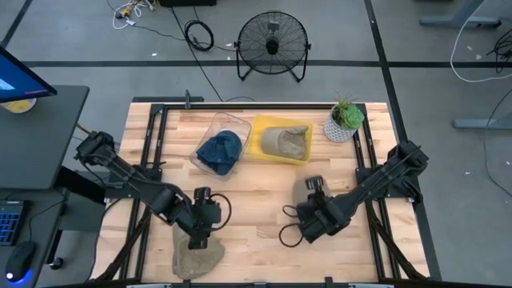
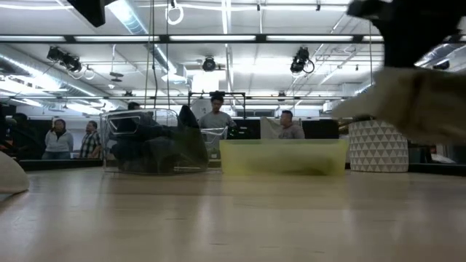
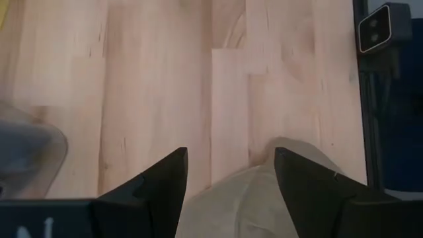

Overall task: Pick & Place hat
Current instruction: Put the right brown cap into the yellow bin

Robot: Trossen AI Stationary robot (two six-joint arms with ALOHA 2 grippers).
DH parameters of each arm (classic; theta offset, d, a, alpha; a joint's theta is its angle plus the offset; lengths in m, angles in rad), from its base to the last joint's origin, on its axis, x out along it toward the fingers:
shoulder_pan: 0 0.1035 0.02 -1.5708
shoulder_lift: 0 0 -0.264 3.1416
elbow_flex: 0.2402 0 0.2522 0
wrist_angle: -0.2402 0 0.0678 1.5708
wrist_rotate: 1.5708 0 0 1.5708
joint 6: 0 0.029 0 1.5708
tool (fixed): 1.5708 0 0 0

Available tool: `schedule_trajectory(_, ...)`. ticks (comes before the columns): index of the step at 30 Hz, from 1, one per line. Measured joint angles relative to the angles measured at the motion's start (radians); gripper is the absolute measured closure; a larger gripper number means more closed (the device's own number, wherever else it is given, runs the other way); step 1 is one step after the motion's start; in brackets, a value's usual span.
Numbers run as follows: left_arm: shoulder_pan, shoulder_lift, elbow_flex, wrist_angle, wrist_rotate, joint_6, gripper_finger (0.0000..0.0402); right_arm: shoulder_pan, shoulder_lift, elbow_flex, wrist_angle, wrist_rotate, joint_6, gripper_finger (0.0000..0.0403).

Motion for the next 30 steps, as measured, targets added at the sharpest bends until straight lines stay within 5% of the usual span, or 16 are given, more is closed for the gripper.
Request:
schedule_trajectory(14, -0.017, 0.0, 0.0, -0.098, -0.001, 0.001, 0.017, -0.244, 0.0, 0.146, -0.165, 0.459, -0.448, 0.04)
schedule_trajectory(22, -0.017, 0.0, 0.0, -0.109, -0.001, 0.001, 0.017, -0.44, 0.0, 0.146, -0.066, 0.55, -0.779, 0.0402)
schedule_trajectory(30, -0.017, 0.0, 0.0, -0.114, -0.001, 0.002, 0.017, -0.581, 0.0, 0.146, 0.163, 0.556, -1.3, 0.0403)
